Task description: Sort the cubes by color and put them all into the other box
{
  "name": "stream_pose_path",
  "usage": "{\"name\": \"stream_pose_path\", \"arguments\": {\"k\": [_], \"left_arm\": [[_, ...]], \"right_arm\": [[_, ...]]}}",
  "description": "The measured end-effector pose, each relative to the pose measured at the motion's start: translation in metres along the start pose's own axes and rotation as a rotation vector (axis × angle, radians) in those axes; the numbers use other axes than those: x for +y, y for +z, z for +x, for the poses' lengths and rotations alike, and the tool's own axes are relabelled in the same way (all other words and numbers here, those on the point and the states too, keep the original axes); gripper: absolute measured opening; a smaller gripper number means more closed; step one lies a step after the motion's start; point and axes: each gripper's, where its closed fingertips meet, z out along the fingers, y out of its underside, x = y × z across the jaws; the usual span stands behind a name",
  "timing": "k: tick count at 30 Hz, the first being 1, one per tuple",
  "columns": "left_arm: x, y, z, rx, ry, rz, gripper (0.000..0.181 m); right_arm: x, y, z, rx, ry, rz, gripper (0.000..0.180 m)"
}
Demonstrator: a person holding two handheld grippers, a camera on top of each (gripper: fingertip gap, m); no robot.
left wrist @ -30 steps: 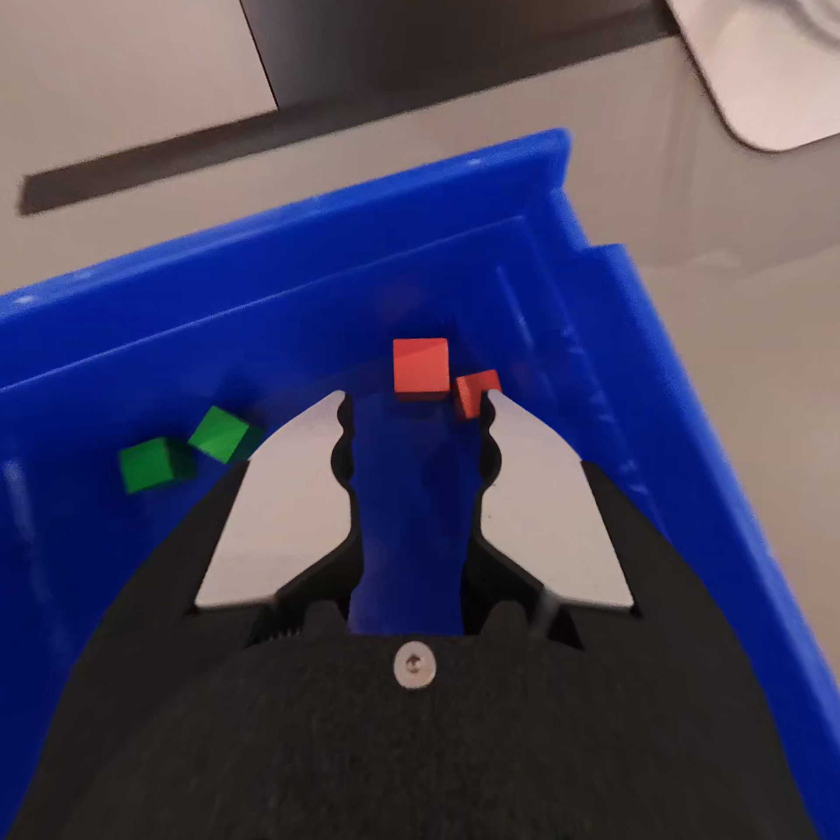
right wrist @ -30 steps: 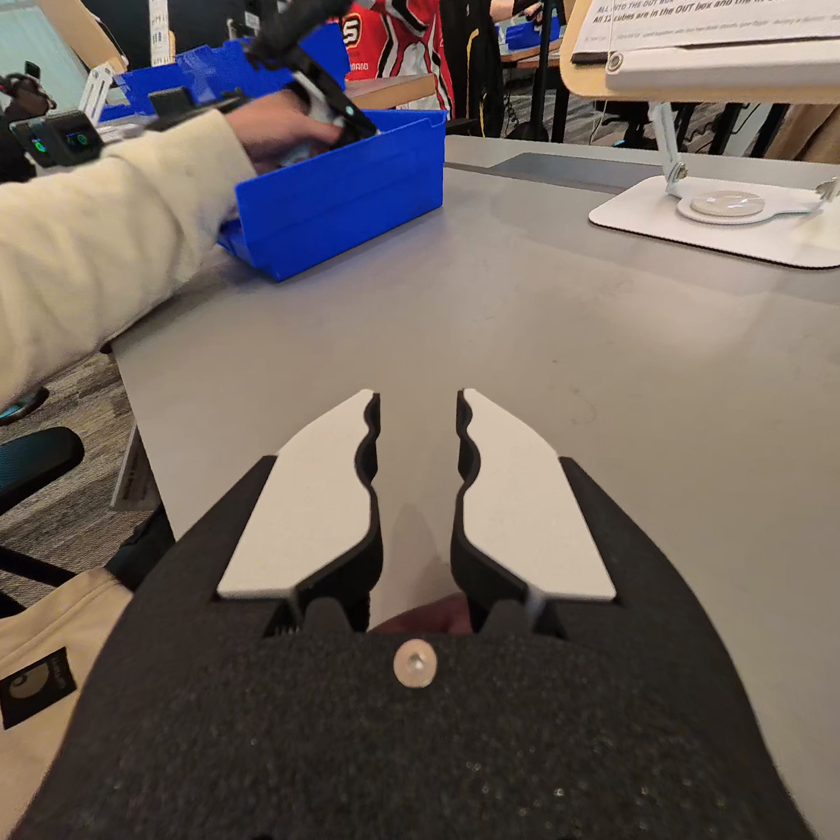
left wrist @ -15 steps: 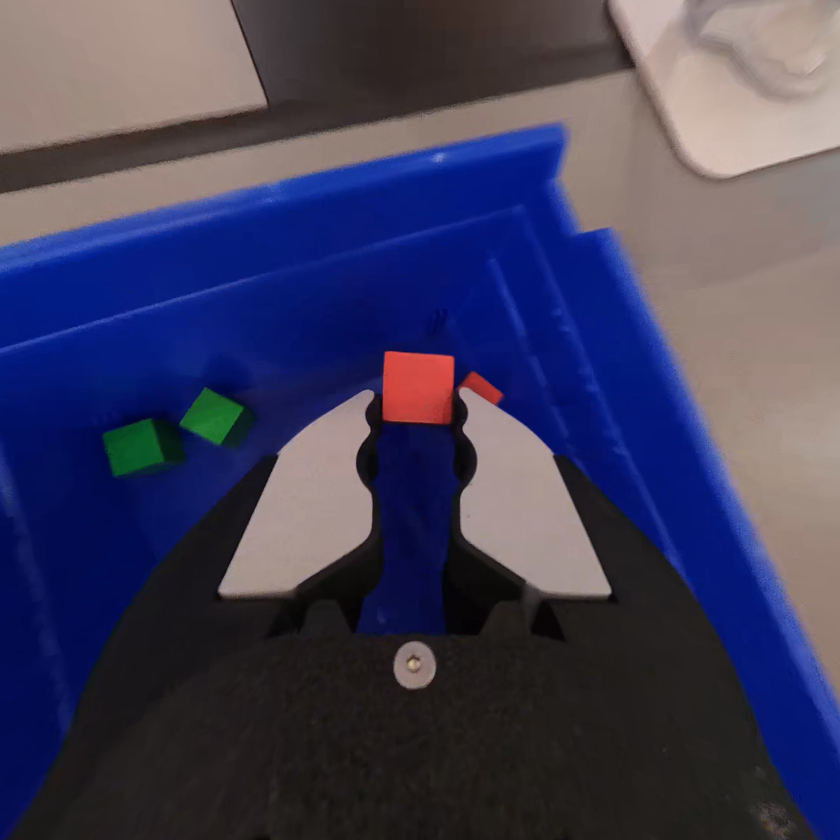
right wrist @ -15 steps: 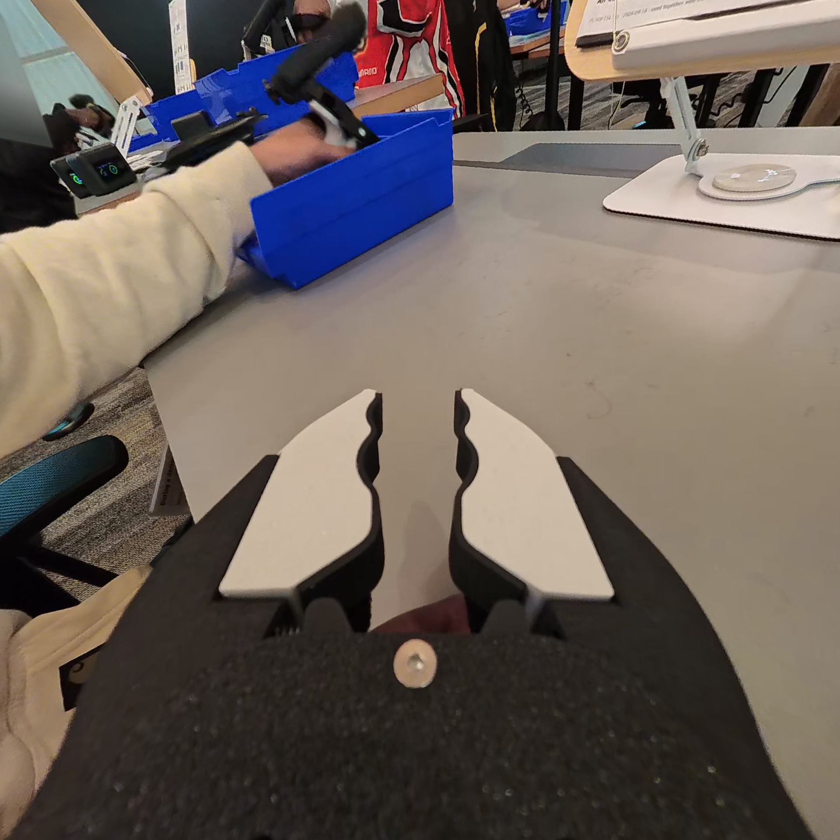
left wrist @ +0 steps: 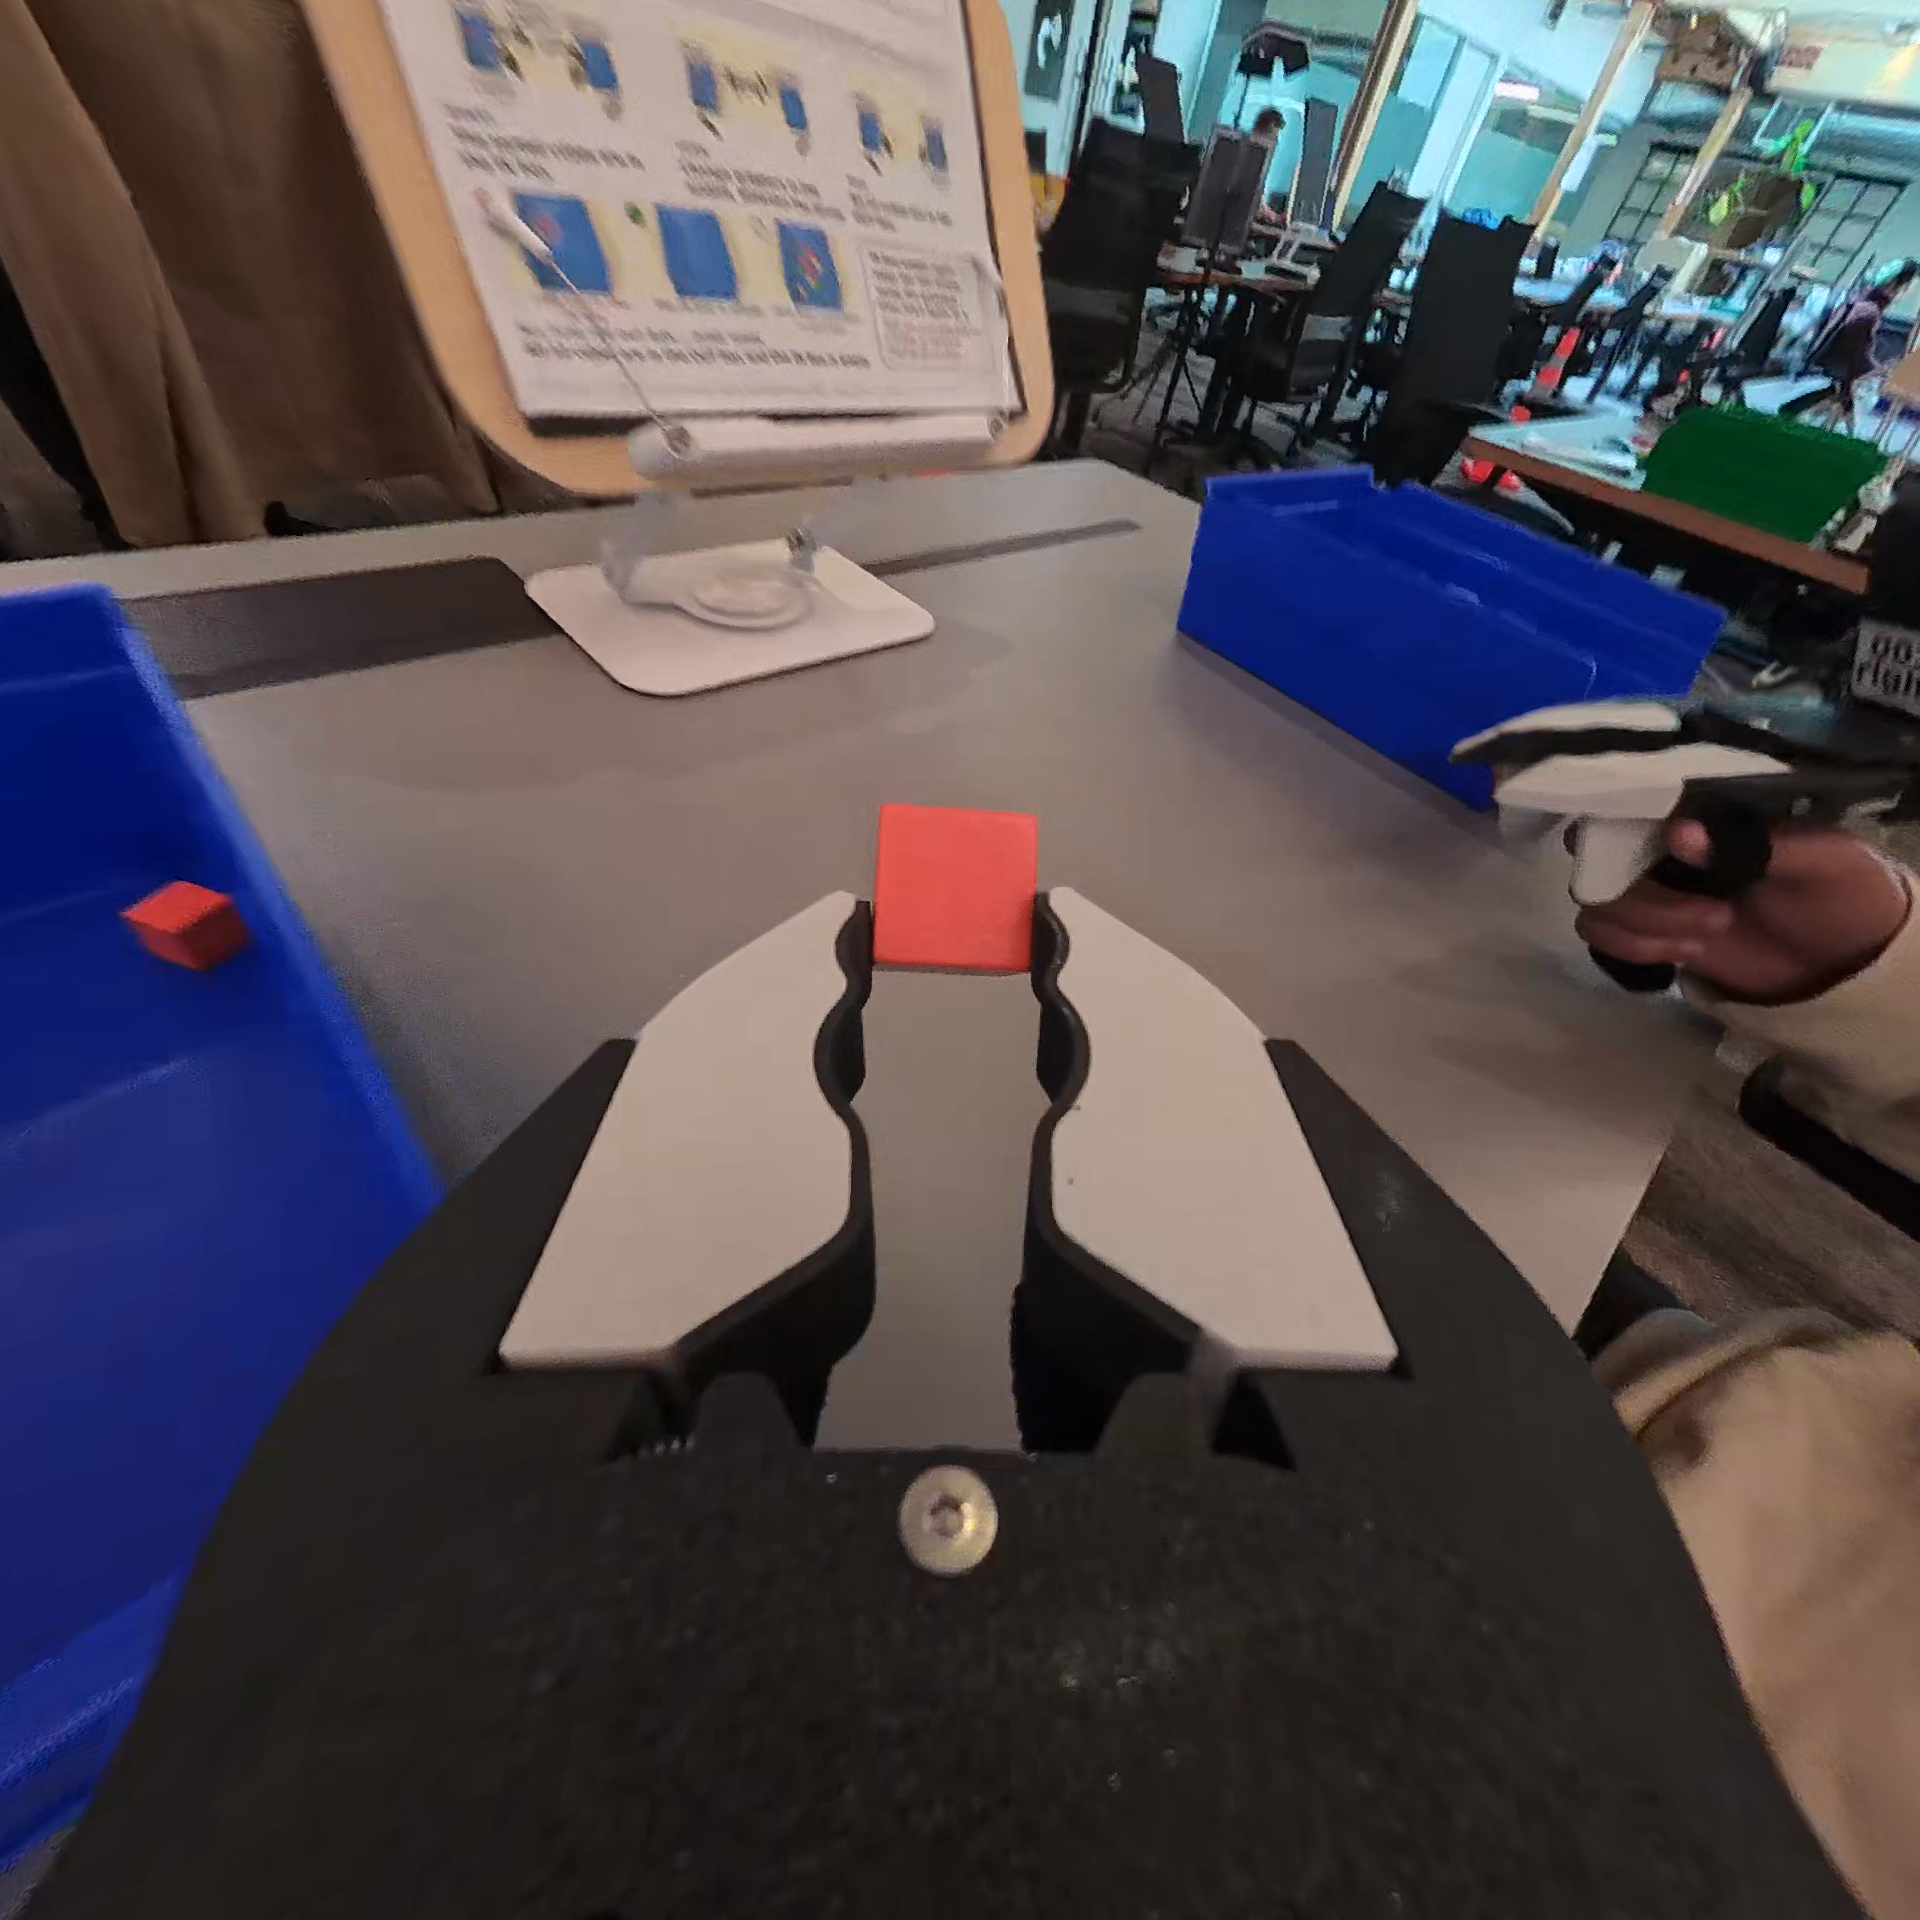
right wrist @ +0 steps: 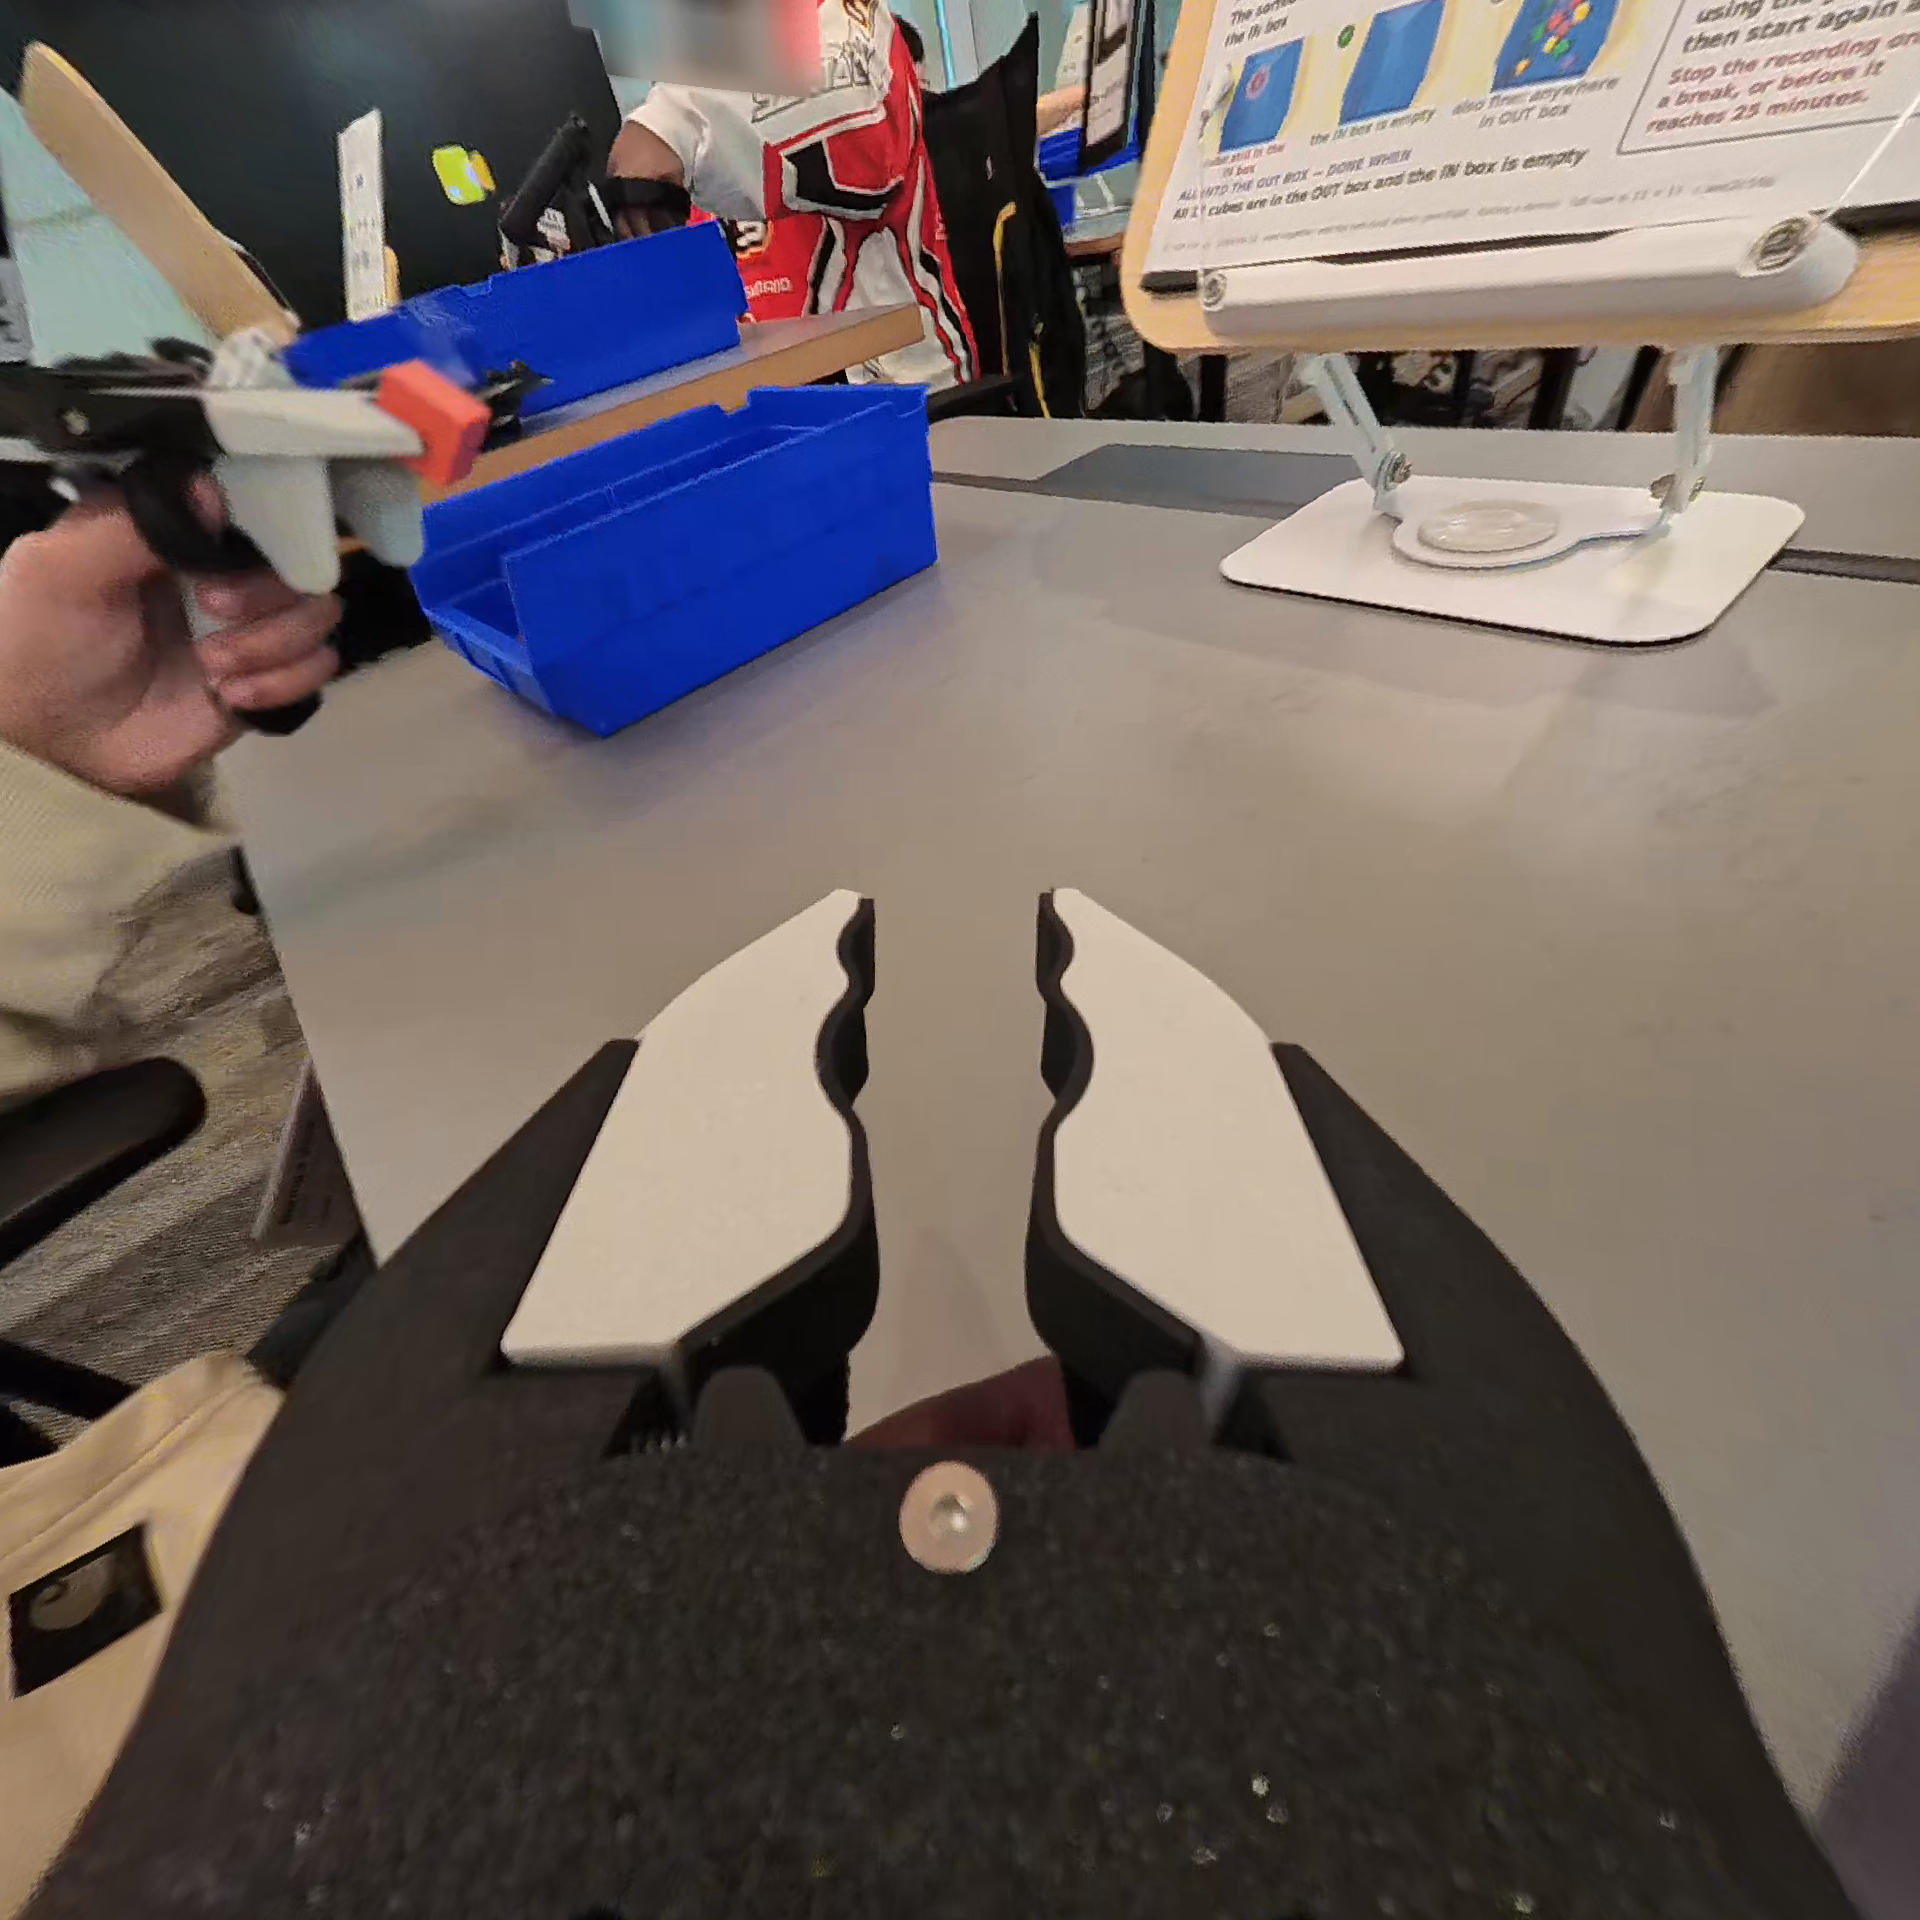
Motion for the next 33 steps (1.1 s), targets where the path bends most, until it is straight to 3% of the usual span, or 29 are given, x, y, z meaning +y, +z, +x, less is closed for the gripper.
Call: {"name": "stream_pose_path", "arguments": {"k": [5, 9, 15, 19, 24, 26, 28, 31, 33], "left_arm": [[0.051, 0.04, 0.03, 0.031, 0.016, -0.156, 0.029], [0.055, 0.062, 0.084, 0.278, -0.149, -0.193, 0.029], [0.03, 0.073, 0.172, 0.813, -0.615, -0.212, 0.028], [0.037, 0.083, 0.197, 0.946, -0.728, -0.283, 0.028], [0.047, 0.094, 0.218, 0.997, -0.782, -0.331, 0.028], [0.057, 0.096, 0.227, 1.002, -0.763, -0.375, 0.028], [0.061, 0.095, 0.23, 0.996, -0.74, -0.398, 0.034], [0.06, 0.094, 0.215, 0.869, -0.615, -0.352, 0.057], [0.061, 0.09, 0.19, 0.691, -0.468, -0.283, 0.062]], "right_arm": [[0.018, 0.004, 0.015, 0.063, -0.072, -0.072, 0.033], [0.016, 0.006, 0.003, 0.048, -0.152, -0.055, 0.035], [0.0, 0.005, -0.055, 0.012, -0.504, 0.079, 0.04], [-0.006, 0.006, -0.083, -0.025, -0.588, 0.129, 0.043], [-0.001, 0.01, -0.089, -0.014, -0.622, 0.124, 0.042], [-0.001, 0.011, -0.085, 0.02, -0.624, 0.13, 0.029], [-0.001, 0.009, -0.084, 0.006, -0.636, 0.114, 0.029], [-0.006, 0.003, -0.078, 0.021, -0.626, 0.128, 0.029], [-0.006, -0.001, -0.067, 0.057, -0.616, 0.119, 0.029]]}}
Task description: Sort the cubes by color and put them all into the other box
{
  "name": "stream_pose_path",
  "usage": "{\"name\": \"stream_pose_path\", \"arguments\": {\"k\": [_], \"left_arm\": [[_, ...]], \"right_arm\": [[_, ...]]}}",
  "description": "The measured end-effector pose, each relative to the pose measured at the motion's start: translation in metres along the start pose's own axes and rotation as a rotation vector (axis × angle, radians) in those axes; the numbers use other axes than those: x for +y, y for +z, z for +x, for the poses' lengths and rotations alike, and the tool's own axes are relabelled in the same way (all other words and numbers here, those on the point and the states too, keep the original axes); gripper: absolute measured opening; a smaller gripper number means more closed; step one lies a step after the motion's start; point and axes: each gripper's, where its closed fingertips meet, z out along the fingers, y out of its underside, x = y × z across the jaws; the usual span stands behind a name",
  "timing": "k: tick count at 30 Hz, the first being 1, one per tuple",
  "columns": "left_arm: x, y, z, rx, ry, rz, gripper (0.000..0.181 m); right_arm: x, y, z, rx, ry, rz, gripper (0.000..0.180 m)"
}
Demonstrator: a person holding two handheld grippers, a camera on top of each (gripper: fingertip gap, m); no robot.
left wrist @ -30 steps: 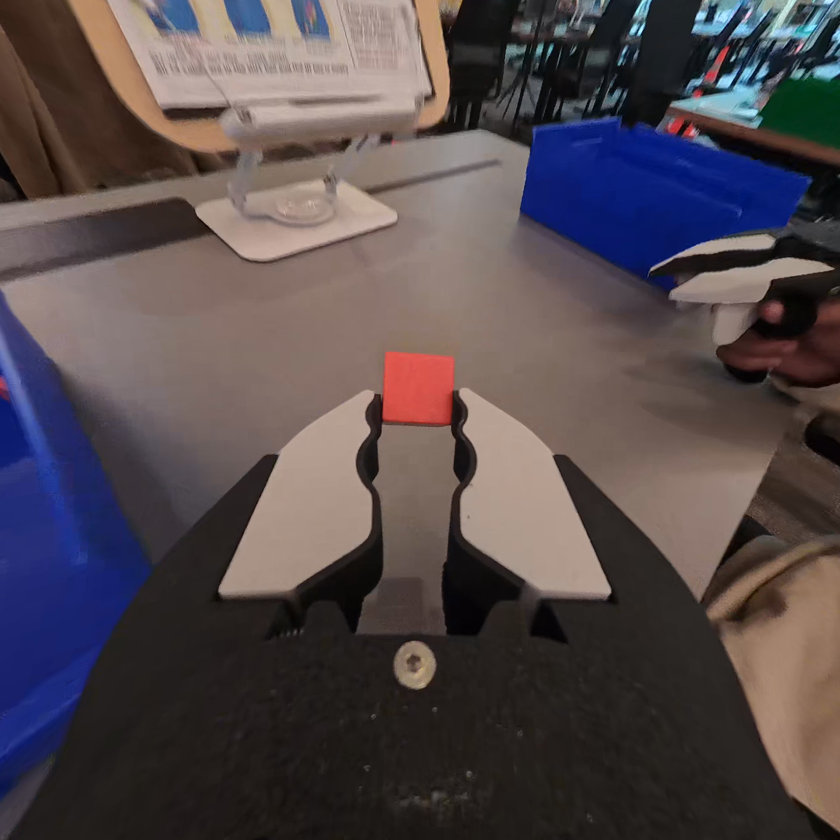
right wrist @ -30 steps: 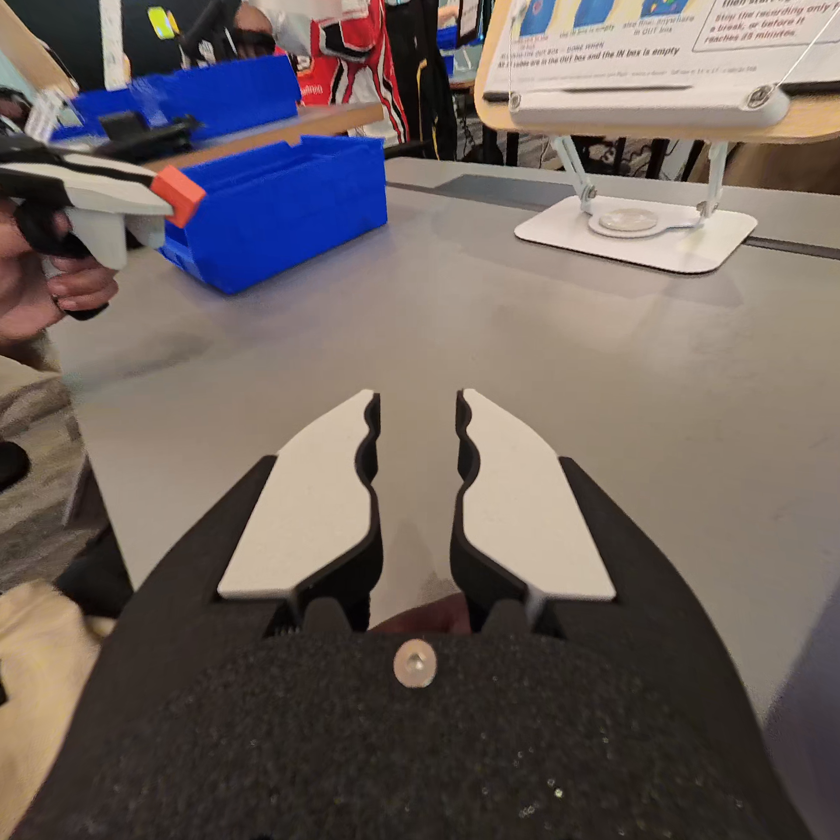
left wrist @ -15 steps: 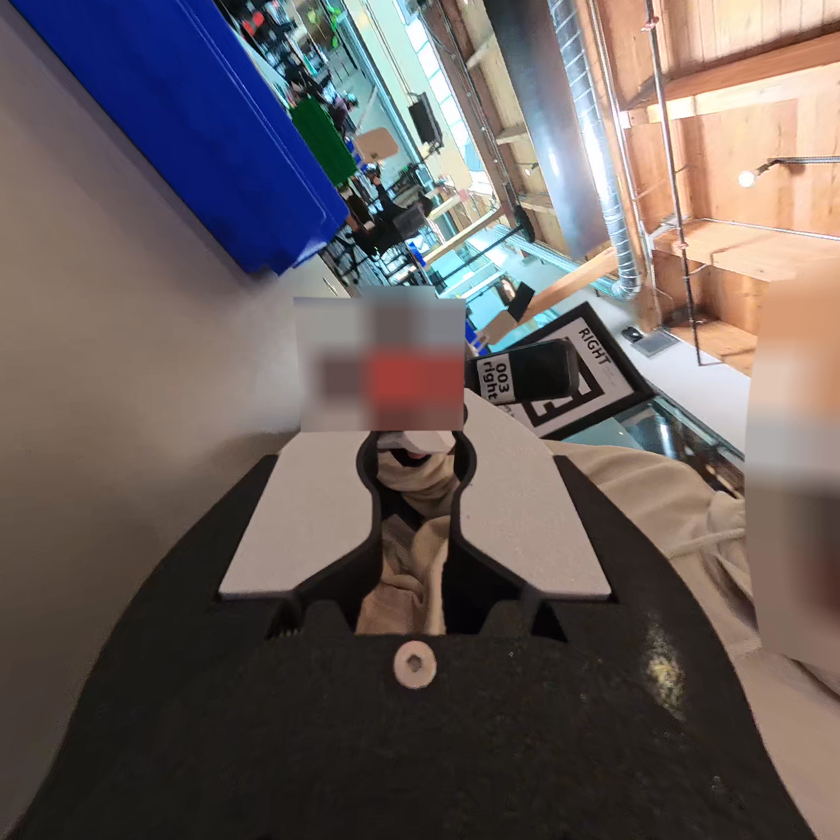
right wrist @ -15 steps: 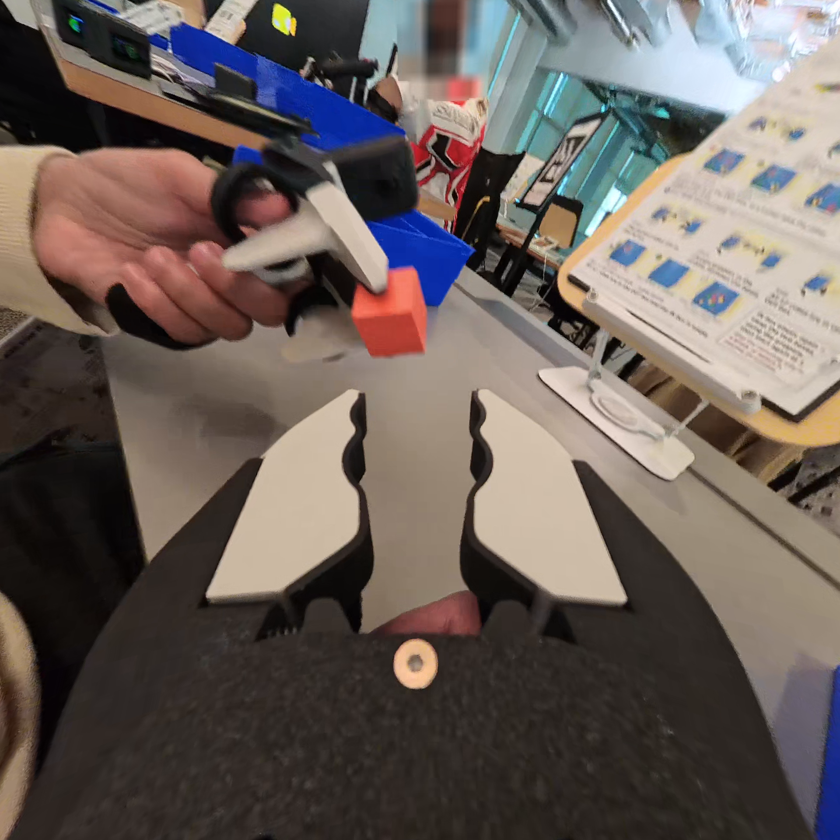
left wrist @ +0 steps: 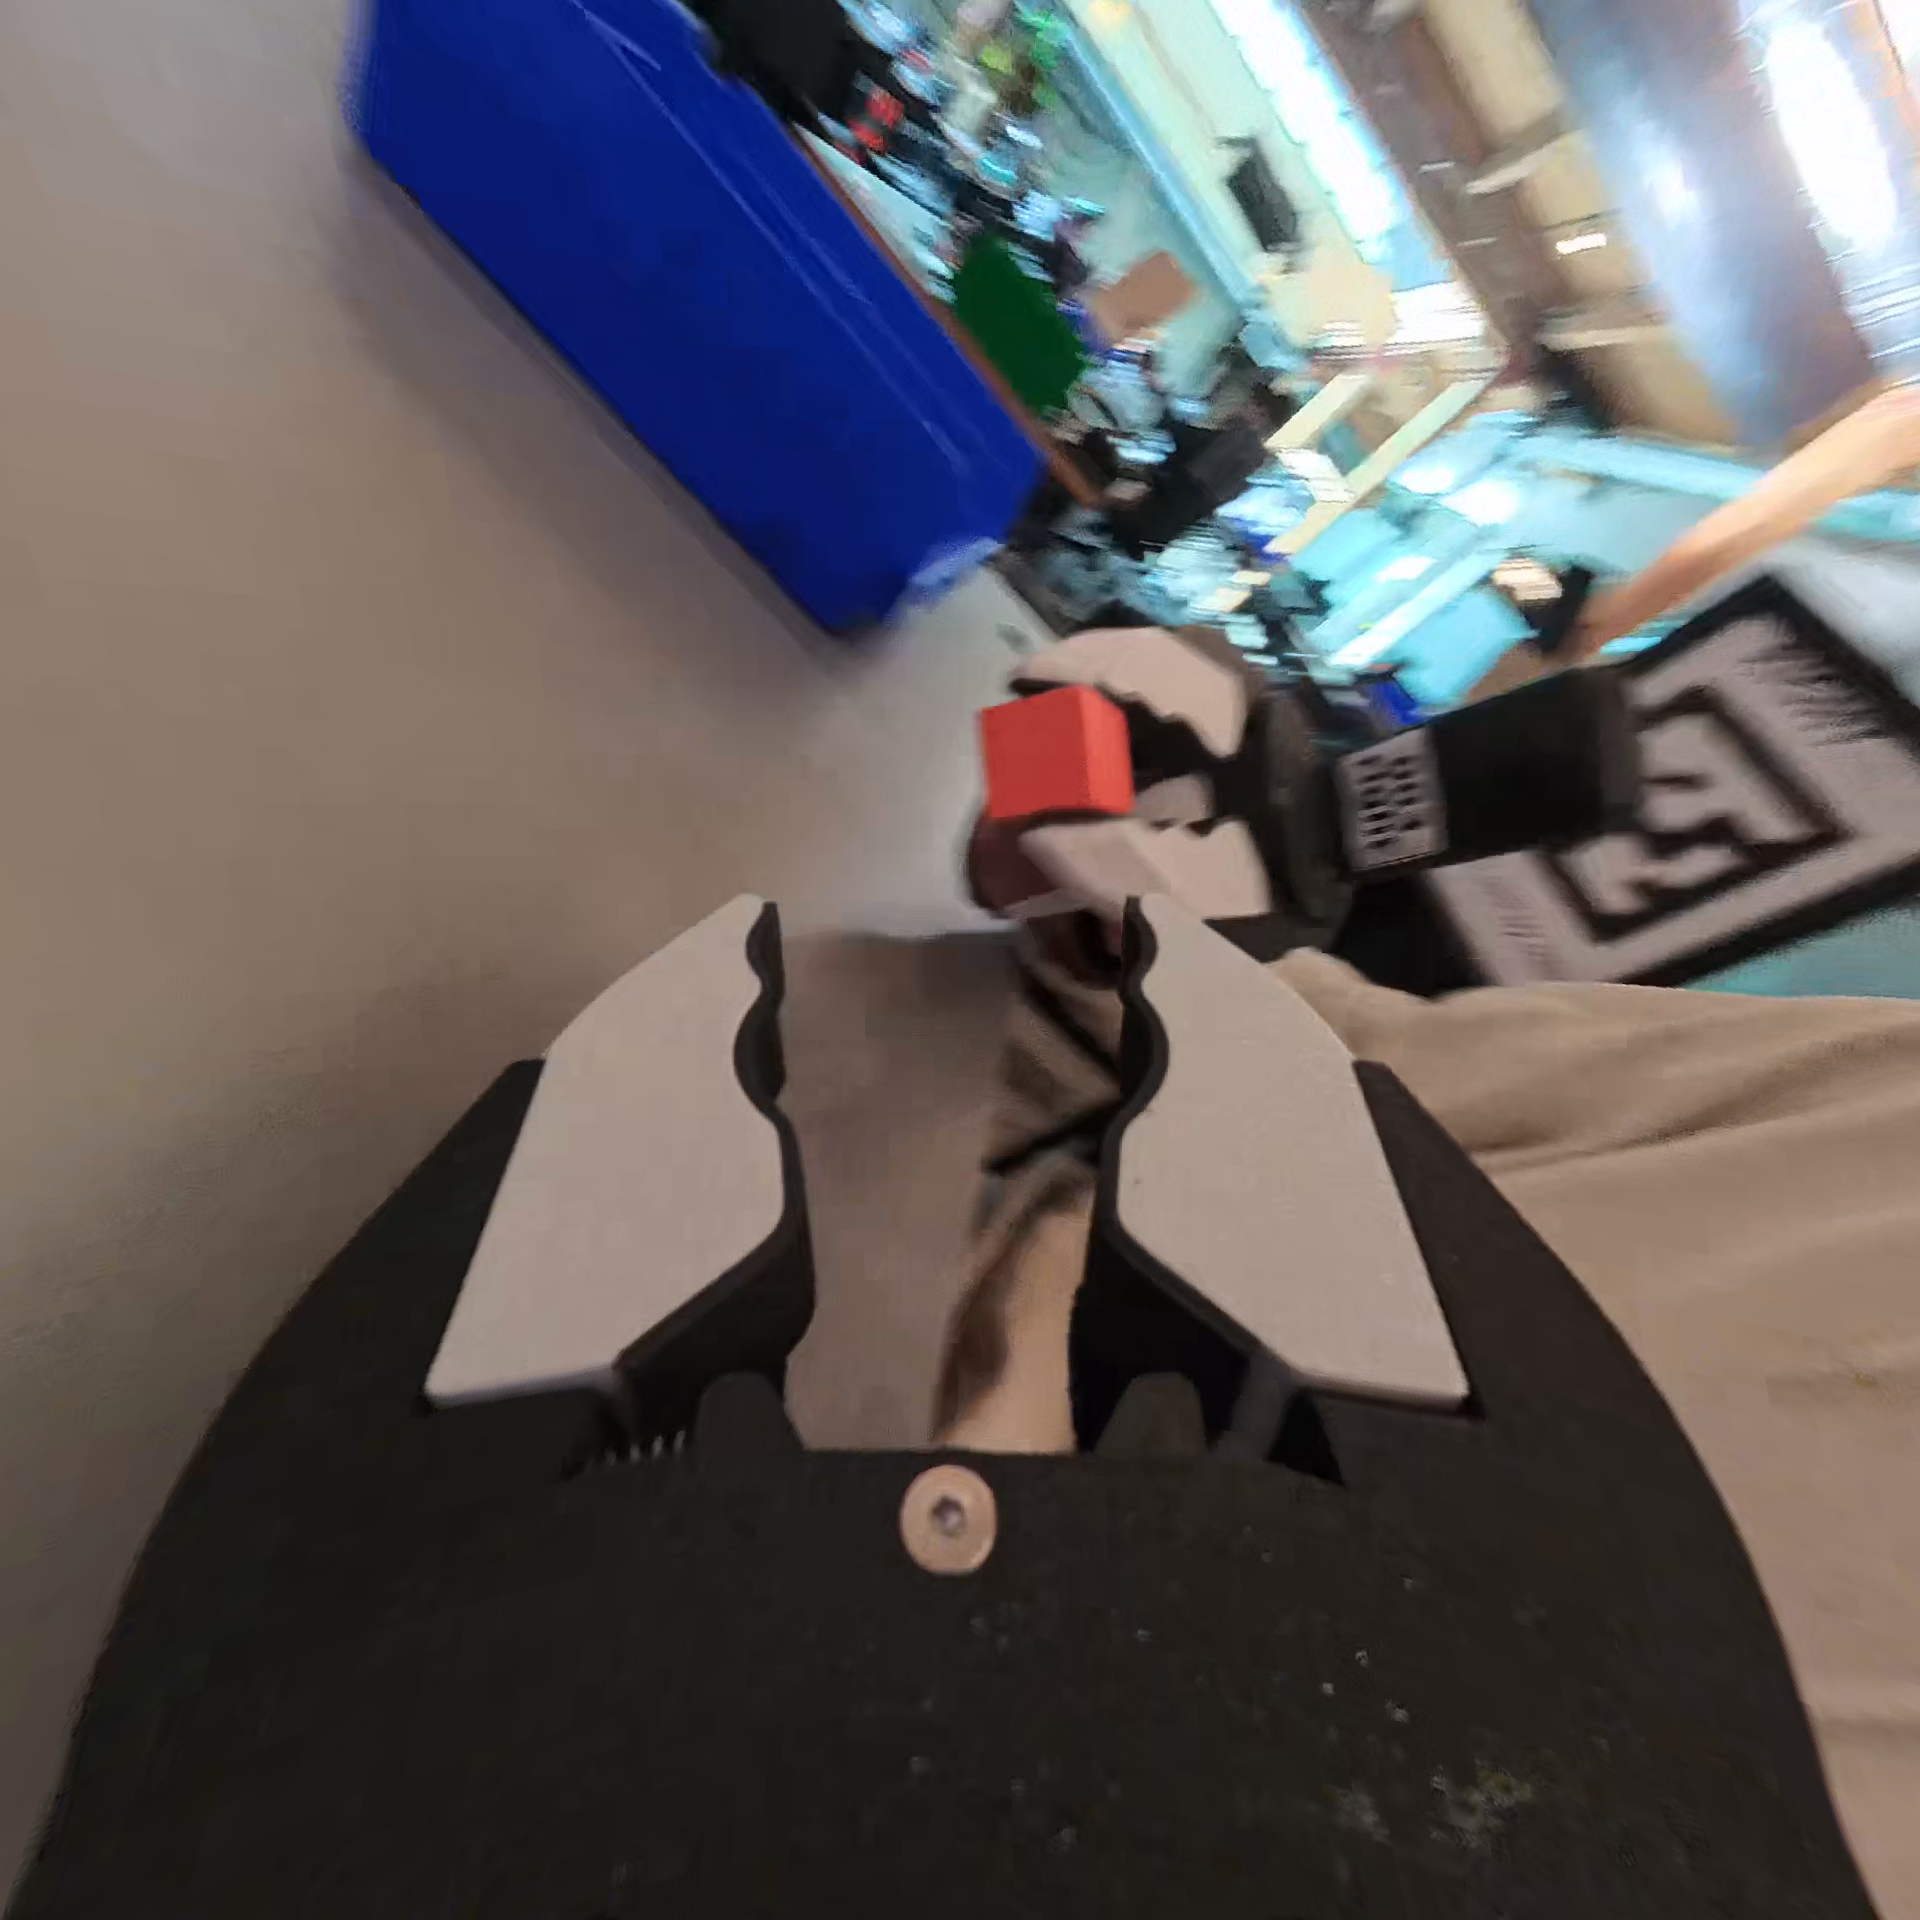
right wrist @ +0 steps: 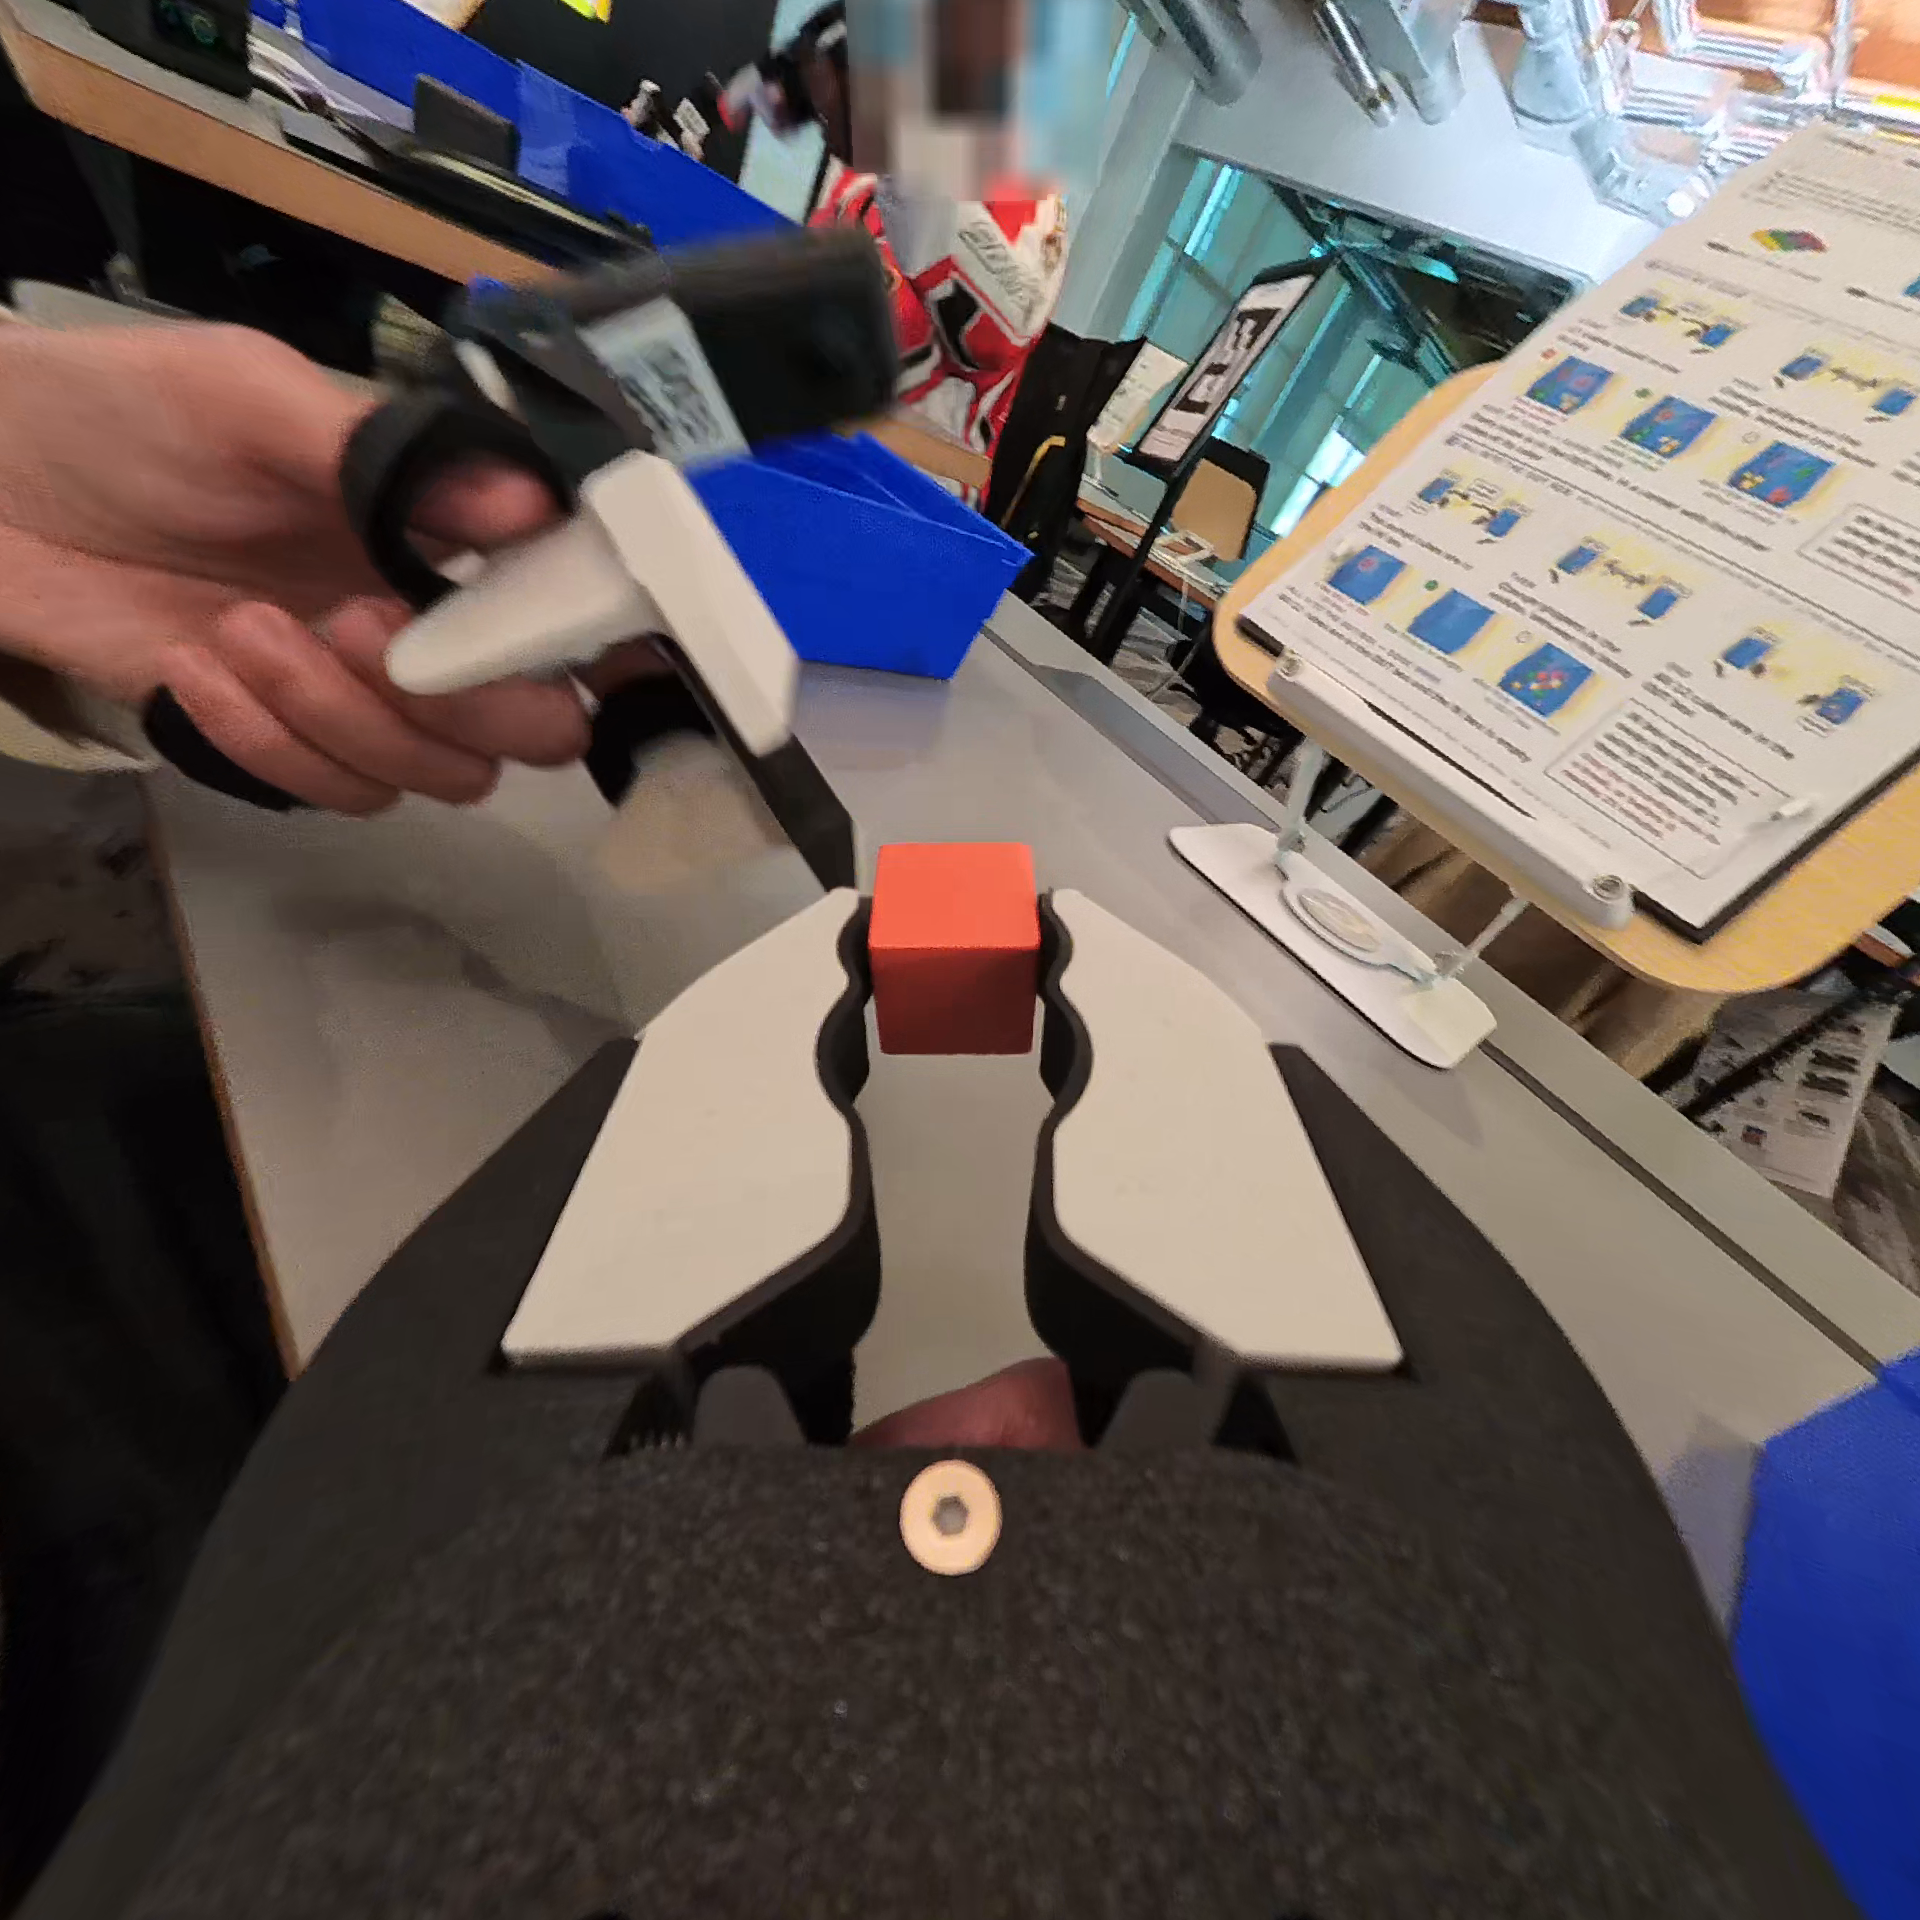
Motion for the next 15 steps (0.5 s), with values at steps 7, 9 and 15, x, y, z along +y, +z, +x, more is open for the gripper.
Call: {"name": "stream_pose_path", "arguments": {"k": [7, 9, 15], "left_arm": [[-0.011, -0.099, -0.067, -0.774, 0.446, 0.166, 0.058], [-0.006, -0.103, -0.069, -0.759, 0.416, 0.168, 0.057], [-0.003, -0.102, -0.07, -0.734, 0.399, 0.151, 0.057]], "right_arm": [[0.019, -0.014, 0.054, 0.142, 0.116, -0.06, 0.029], [0.016, -0.022, 0.074, 0.189, 0.143, -0.067, 0.029], [0.036, -0.091, 0.253, 0.505, 0.307, -0.256, 0.029]]}}
